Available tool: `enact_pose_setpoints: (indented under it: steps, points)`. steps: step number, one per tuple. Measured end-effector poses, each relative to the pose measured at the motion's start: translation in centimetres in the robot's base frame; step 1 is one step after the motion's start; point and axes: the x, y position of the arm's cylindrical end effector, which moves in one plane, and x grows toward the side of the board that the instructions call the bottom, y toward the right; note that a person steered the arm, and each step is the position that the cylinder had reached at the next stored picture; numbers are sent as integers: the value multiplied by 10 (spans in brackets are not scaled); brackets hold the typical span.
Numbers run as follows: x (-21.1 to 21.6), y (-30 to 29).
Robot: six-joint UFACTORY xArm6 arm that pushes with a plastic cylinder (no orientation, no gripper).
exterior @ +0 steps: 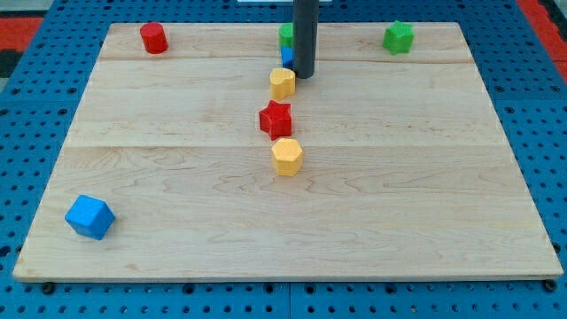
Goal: Move blue cube to the bottom of the yellow hexagon
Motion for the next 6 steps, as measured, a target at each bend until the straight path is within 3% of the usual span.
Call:
enact_pose_setpoints:
  steps: [1, 2, 3, 5, 6]
  points:
    - [37, 53]
    - [129, 61]
    - [191, 8]
    - [308, -159]
    - [307, -253]
